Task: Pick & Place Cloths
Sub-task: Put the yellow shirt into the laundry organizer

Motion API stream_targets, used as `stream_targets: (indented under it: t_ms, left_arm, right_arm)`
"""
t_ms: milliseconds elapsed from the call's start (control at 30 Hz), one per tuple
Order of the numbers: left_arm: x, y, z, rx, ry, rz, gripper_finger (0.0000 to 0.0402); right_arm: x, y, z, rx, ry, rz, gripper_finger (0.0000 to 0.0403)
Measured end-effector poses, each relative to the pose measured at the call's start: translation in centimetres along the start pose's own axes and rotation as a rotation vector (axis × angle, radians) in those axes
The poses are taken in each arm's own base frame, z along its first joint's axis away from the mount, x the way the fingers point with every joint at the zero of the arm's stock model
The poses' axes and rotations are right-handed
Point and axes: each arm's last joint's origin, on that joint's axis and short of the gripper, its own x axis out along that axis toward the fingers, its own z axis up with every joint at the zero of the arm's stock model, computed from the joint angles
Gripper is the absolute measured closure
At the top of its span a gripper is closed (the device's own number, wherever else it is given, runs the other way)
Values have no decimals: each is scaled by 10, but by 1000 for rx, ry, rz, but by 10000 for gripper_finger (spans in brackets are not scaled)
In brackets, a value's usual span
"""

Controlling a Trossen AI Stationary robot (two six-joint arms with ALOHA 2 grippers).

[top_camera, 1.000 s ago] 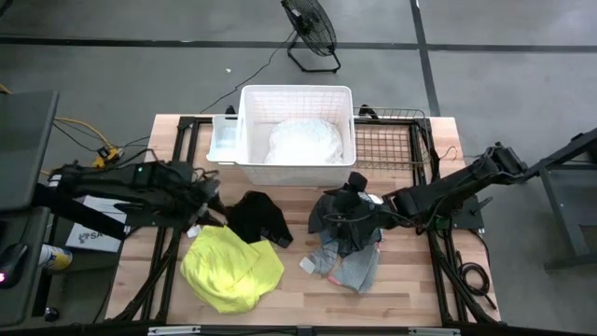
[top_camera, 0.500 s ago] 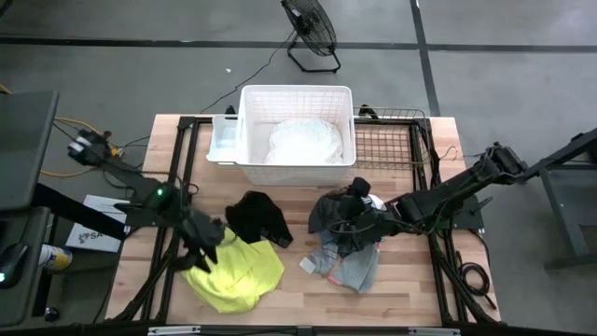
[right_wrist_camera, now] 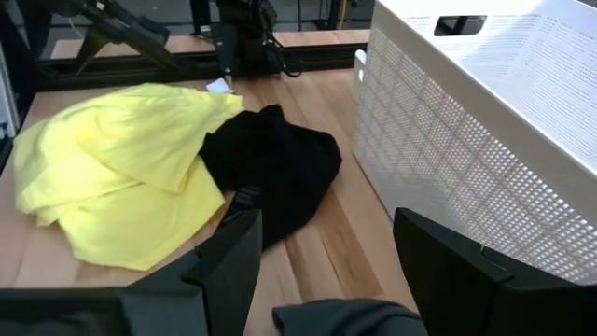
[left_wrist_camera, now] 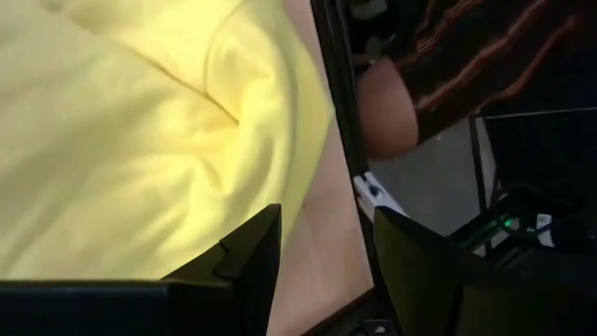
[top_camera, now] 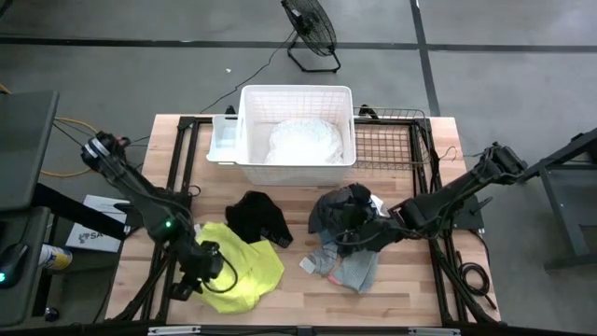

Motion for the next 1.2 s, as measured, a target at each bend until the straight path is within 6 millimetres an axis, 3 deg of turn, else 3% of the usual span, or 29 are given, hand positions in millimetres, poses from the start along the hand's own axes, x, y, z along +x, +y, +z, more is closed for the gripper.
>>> stream_targets:
  t_ms: [333,567,800,1200]
  left_arm:
    - [21,8,-4,-47,100,122,232]
    - [16,11,-5,-39,125,212,232]
    - [7,-1,-1,51,59,290,232]
    - [2,-25,-18,263,-17,496,232]
  right_arm:
    - [0,-1,-3,-21,34,11,168]
    - [0,-1,-3,-22,36,11,168]
    - [0,-2,-6,-28,54,3,168]
    - [-1,-4,-13,15,128,-2,168]
